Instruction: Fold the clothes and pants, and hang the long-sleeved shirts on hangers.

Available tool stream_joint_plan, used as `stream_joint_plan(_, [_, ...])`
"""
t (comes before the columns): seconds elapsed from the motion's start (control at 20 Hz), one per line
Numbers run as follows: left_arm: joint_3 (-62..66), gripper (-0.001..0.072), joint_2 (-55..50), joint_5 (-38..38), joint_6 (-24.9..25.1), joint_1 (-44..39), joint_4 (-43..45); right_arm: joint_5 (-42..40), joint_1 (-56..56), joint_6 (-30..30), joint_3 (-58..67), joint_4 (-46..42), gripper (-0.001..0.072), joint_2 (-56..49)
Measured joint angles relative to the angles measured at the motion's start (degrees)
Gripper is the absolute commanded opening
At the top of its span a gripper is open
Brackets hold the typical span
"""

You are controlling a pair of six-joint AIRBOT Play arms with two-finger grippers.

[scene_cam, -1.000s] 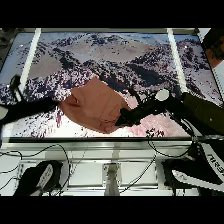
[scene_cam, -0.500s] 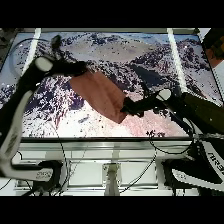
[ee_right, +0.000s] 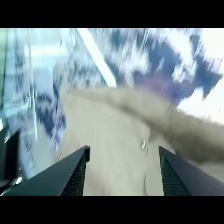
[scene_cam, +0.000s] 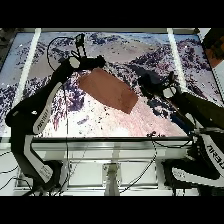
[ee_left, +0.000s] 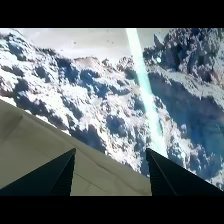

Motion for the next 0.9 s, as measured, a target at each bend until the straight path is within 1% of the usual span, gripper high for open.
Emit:
stream_joint_plan(0.05, [0.2,0.0502,0.7,-1.4,0.1,0.9,0.2,3.5,-1.9,-1.5,0.1,-1.0,0.0515,-0.2])
stream_joint_plan(0.15, [0.5,0.0504,3.0,-5.0,0.7,3.3,0.8,14.4,-6.1,-6.6,0.4,-1.8,0.0515,-1.1])
stream_joint_plan(0.2, [0.5,0.0505,4.4,-7.6,1.4,4.7,1.6,19.9,-7.9,-9.6,0.5,-1.7,0.0534,-1.7])
stream_joint_plan(0.25, [0.6,0.0505,6.0,-10.1,2.3,6.1,2.1,25.7,-9.6,-13.0,0.7,-0.9,0.0577,-2.7])
stream_joint_plan(0.3, [0.7,0.0505,7.7,-12.7,3.0,7.4,2.6,30.4,-10.9,-16.5,0.8,0.9,0.0626,-3.7])
stream_joint_plan(0.35, [0.7,0.0505,9.5,-15.6,4.3,8.9,3.0,34.2,-11.6,-19.9,0.8,3.4,0.066,-4.9])
stream_joint_plan(0.4, [0.7,0.0505,11.0,-17.9,5.2,9.9,3.3,37.4,-12.0,-23.0,0.8,6.0,0.0681,-6.2])
stream_joint_plan(0.45, [0.7,0.0505,12.5,-19.7,6.1,10.9,3.5,39.6,-12.2,-25.8,0.9,8.9,0.0686,-7.6])
stream_joint_plan(0.55, [0.7,0.0505,15.1,-22.3,7.5,12.4,3.9,41.6,-12.0,-29.4,1.2,12.5,0.0695,-10.1])
stream_joint_plan(0.65, [0.8,0.0505,17.1,-23.7,8.8,13.0,4.2,41.1,-11.5,-31.6,2.0,14.2,0.0695,-12.3])
stream_joint_plan(0.75, [0.7,0.0505,18.2,-24.9,9.5,13.4,4.6,39.3,-10.5,-32.7,3.3,15.3,0.0694,-14.0])
stream_joint_plan(0.9, [0.8,0.0505,19.0,-26.3,10.0,13.5,4.6,36.6,-8.1,-32.7,6.1,16.0,0.0694,-17.0])
